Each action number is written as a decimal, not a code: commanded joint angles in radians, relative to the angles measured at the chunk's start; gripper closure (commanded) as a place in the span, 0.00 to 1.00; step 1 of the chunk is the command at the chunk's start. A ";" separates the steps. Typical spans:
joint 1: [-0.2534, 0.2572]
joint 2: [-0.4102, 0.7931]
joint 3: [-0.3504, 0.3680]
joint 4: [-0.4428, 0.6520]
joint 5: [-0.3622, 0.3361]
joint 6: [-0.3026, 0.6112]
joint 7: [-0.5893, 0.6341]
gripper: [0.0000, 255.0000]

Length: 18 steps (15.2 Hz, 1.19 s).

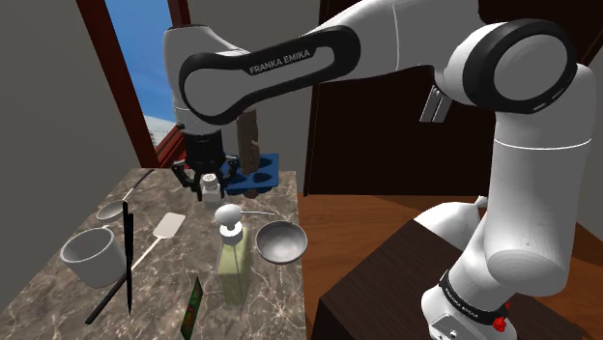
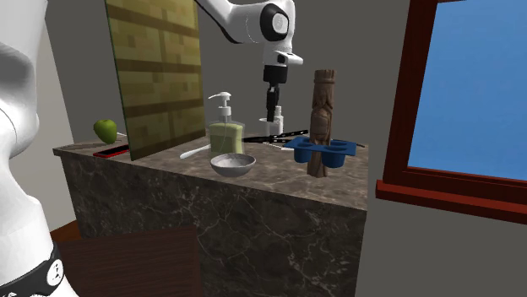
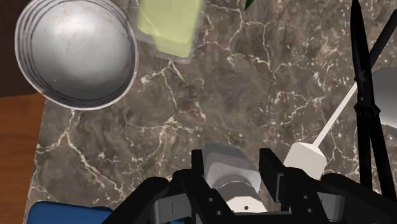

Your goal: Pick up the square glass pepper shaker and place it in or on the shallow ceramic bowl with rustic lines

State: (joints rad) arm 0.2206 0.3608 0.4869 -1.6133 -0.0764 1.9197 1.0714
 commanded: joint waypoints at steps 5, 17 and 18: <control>0.000 -0.014 0.004 0.048 0.007 -0.061 -0.001 1.00; -0.077 -0.568 -0.001 -0.537 0.279 0.019 -0.164 1.00; -0.072 -0.613 -0.008 -0.575 0.299 0.014 -0.178 1.00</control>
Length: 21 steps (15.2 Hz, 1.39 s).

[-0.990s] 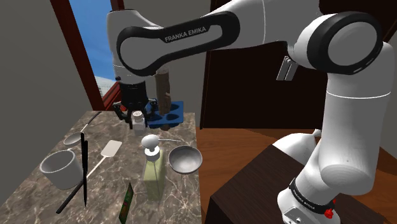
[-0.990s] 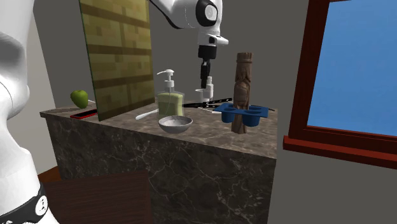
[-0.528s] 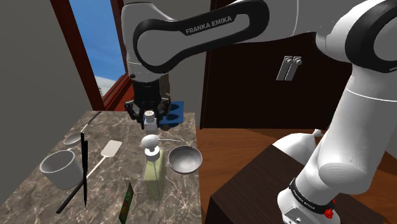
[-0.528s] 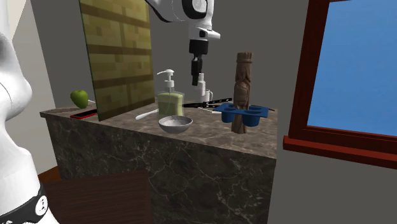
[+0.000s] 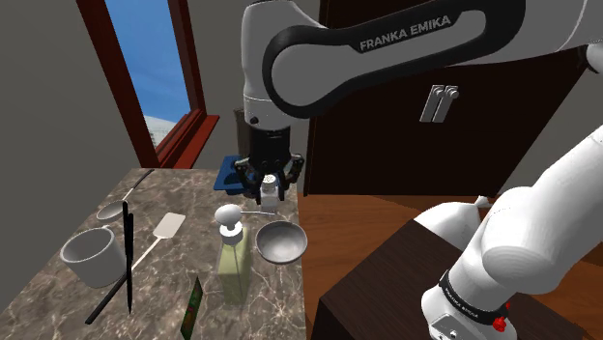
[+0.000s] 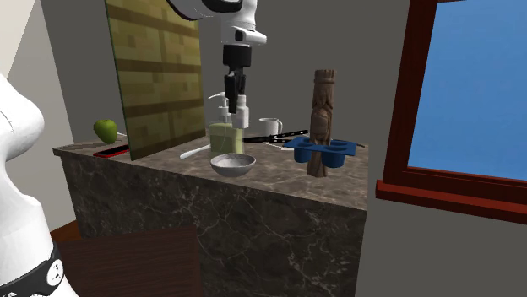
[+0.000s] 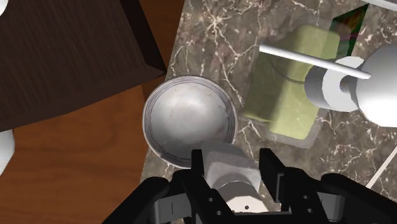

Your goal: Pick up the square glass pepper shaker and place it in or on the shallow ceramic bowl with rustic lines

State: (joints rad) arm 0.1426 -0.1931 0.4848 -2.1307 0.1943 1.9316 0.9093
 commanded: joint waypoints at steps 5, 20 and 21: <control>0.016 -0.095 -0.010 -0.142 0.050 0.051 -0.033 1.00; 0.016 -0.021 0.017 -0.249 0.042 0.229 -0.031 1.00; 0.016 -0.021 0.017 -0.249 0.042 0.229 -0.031 1.00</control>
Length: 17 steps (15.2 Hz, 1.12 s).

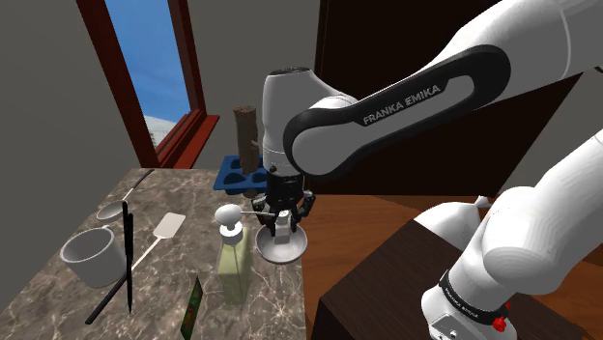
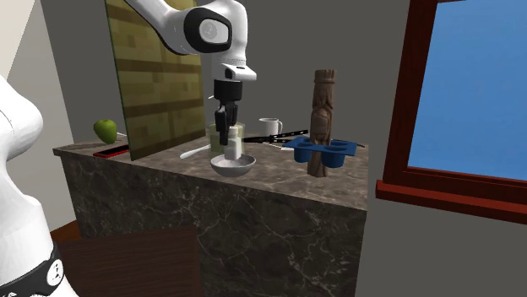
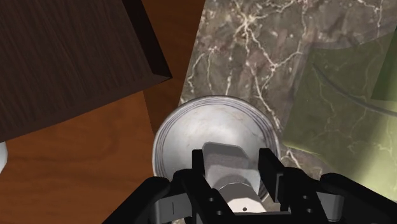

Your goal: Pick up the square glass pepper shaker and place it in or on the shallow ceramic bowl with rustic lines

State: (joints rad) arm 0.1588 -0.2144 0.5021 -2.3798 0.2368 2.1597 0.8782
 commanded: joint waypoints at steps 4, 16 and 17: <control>0.000 0.000 0.000 0.000 0.000 0.001 0.000 1.00; -0.005 -0.056 -0.025 0.081 0.004 -0.136 -0.010 0.00; -0.005 -0.056 -0.025 0.081 0.004 -0.136 -0.010 0.00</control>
State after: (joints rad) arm 0.1544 -0.2696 0.4776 -2.3022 0.2410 2.0291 0.8684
